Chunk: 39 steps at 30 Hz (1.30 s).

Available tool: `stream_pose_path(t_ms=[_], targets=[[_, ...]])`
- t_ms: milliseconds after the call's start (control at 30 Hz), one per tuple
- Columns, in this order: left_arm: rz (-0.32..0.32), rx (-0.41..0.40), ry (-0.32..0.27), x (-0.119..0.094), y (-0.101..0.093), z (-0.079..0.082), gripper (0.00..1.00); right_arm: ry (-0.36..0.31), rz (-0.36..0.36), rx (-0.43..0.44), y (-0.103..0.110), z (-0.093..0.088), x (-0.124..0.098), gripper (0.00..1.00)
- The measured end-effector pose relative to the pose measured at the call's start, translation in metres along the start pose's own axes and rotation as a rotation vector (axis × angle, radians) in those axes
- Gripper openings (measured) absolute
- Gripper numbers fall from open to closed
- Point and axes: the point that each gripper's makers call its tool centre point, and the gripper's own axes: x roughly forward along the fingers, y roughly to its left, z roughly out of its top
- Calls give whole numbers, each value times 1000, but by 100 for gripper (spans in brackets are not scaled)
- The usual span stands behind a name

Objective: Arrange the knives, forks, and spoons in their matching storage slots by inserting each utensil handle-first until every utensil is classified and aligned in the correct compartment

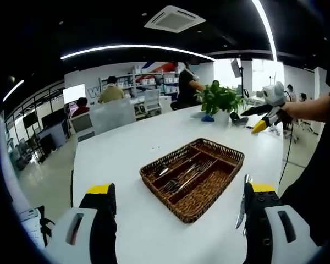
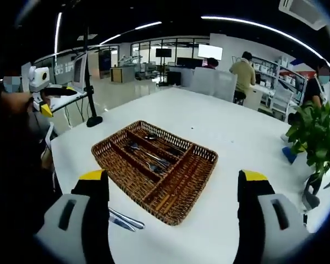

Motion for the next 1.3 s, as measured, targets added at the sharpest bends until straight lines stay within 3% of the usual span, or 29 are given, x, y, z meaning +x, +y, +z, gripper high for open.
stream_pose_path(t_ms=[200, 600, 700, 1133, 1300], targets=[[-9, 13, -12, 5, -18, 6, 98, -54, 28, -5, -5, 5, -17, 100], [9, 36, 25, 5, -26, 6, 99, -11, 50, 3, 10, -20, -39, 100], [9, 47, 24, 6, -25, 10, 99, -5, 60, 36, 13, -24, -39, 100], [-3, 62, 59, 13, -28, 4, 99, -30, 81, -7, 10, -15, -36, 100], [-64, 39, 82, 17, -43, 7, 99, -32, 109, -37, 13, -14, -32, 100]])
